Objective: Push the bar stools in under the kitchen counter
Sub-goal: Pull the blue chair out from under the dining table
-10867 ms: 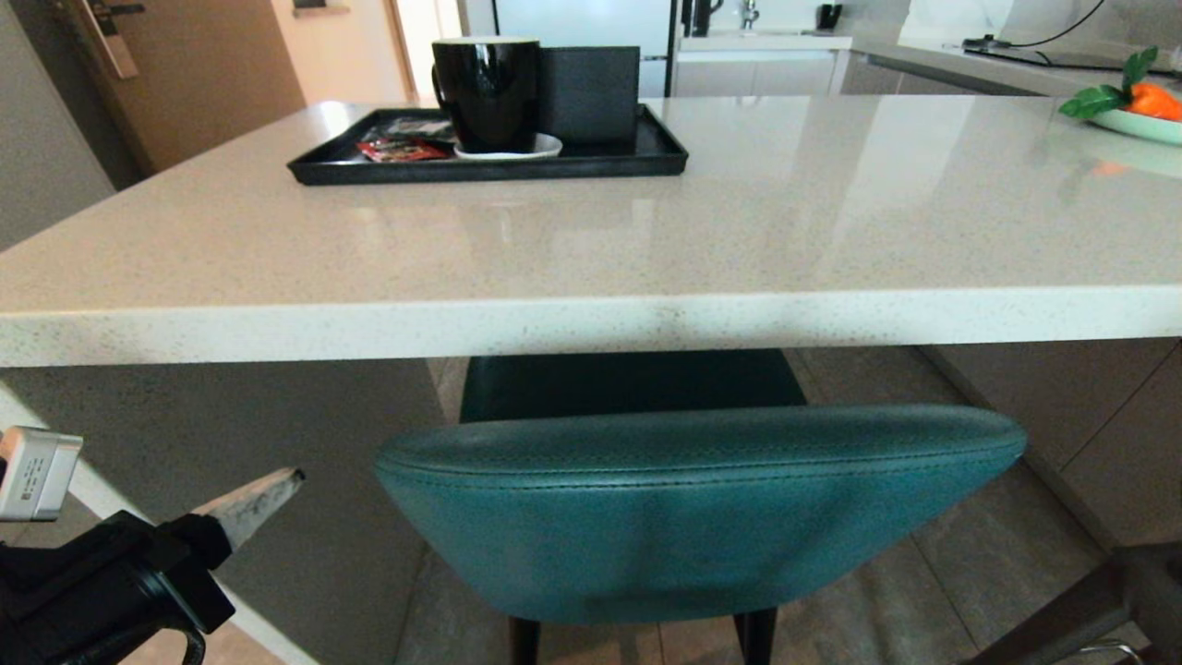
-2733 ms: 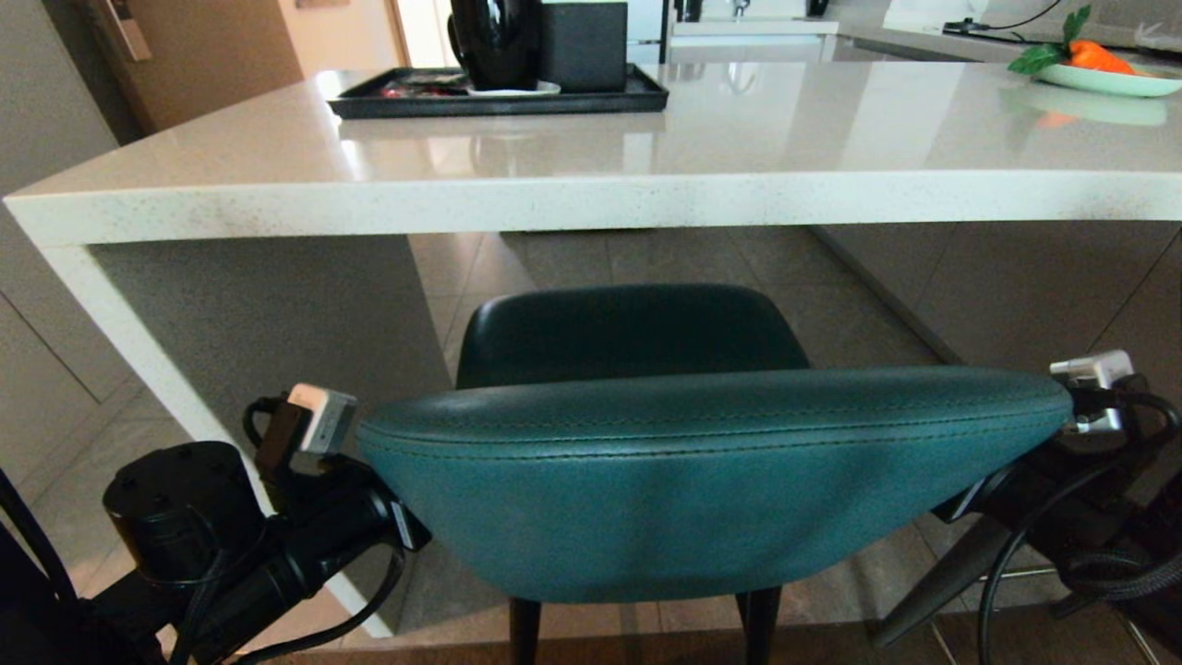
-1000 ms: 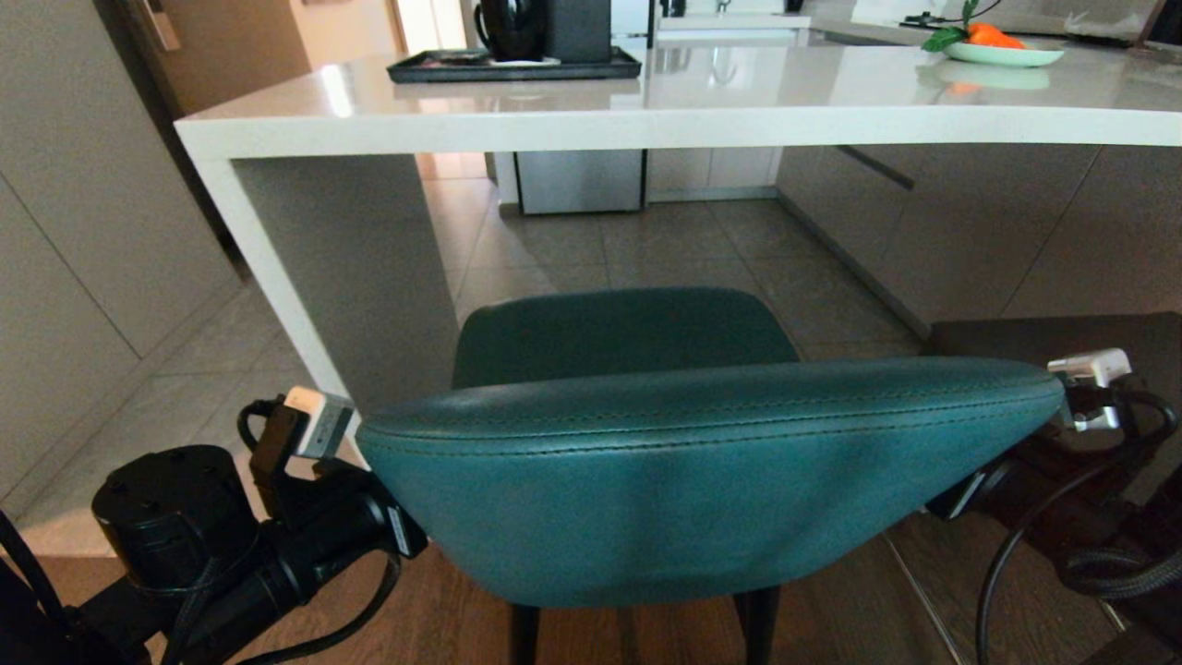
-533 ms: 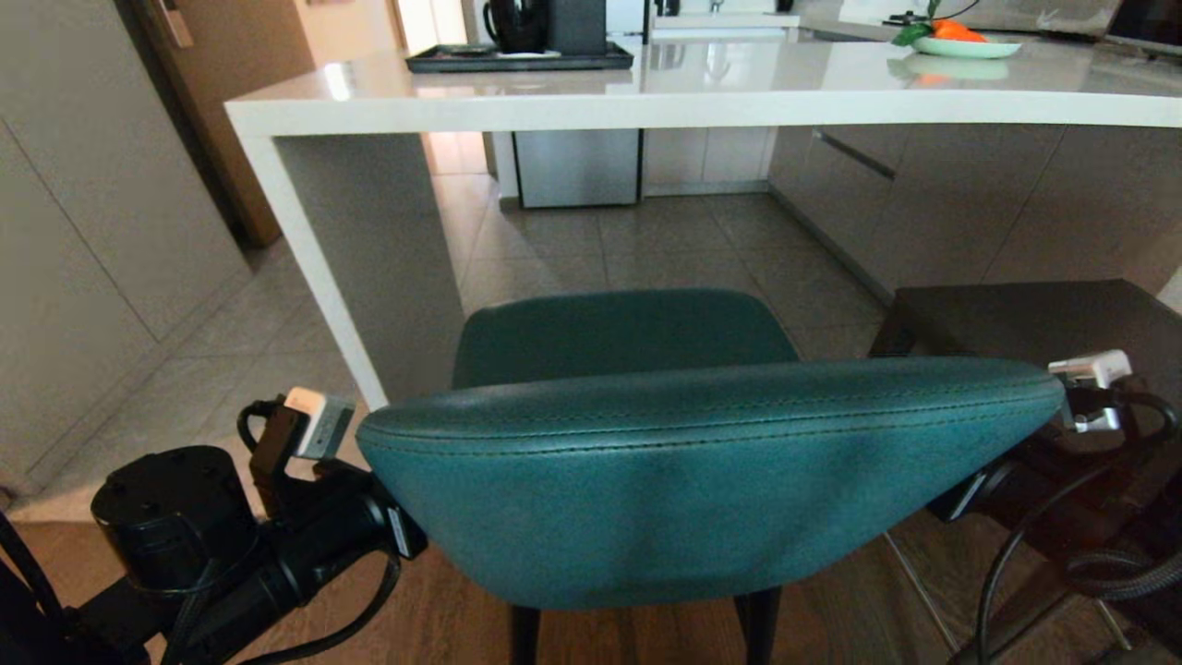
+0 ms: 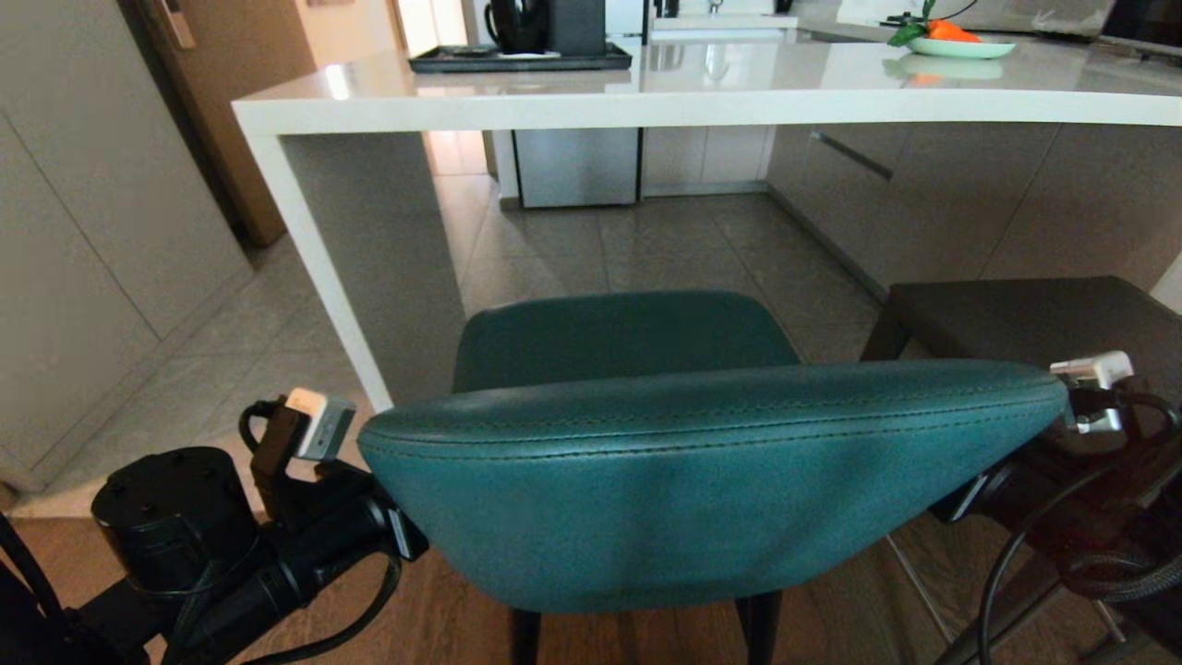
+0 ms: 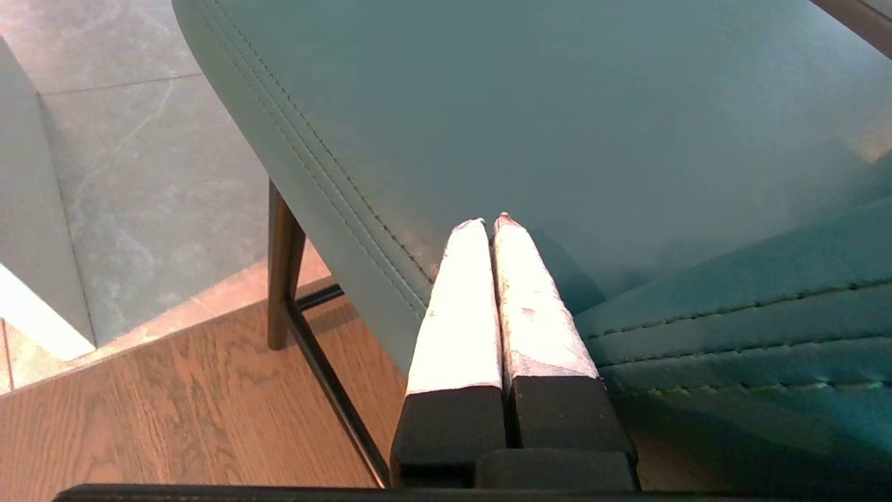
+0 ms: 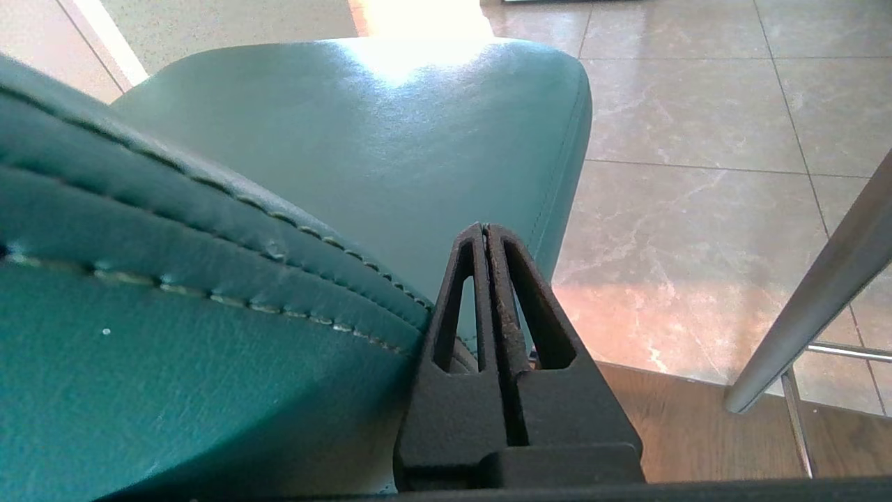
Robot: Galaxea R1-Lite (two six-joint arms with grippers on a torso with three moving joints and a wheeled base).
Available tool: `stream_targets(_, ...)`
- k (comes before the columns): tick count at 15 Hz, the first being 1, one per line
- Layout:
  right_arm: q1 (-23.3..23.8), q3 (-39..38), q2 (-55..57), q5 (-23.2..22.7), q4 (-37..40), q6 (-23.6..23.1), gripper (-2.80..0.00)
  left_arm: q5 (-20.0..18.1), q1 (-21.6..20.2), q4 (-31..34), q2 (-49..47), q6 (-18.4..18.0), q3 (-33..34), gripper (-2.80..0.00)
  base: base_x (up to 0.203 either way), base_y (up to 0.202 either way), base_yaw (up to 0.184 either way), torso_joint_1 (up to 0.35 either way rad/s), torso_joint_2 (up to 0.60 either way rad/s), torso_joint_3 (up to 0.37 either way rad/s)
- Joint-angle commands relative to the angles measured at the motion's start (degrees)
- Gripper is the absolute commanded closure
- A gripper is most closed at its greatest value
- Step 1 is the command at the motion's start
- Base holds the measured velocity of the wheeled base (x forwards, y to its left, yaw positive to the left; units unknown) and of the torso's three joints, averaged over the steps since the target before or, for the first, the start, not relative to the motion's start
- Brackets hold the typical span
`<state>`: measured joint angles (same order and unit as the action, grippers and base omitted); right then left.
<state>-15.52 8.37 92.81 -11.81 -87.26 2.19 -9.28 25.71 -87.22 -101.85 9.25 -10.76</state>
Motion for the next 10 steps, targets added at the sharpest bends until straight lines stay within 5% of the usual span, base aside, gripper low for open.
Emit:
stream_targets(1,0.0,-0.1,-0.1,-0.1,-0.4,0.0,0.0,0.0,0.0,-0.4,0.1,0.1,0.3,0.0,0.0,0.0,0.0,0.0,0.0,0.0)
stream_targets(4,1.3,-1.1,-1.3,0.2,-0.4,0.2,0.0,0.3,-1.1,-0.4,1.3,0.1,2.0,0.0,0.0,0.0,0.0,0.0,0.0,0.0)
stream_targets(10,14.4,-4.3,-6.2,-0.9,-0.4,5.7,0.0,-1.1,-11.8,-0.4,5.0,0.5,6.8,0.0,0.0,0.0,0.0,0.0,0.0,0.0)
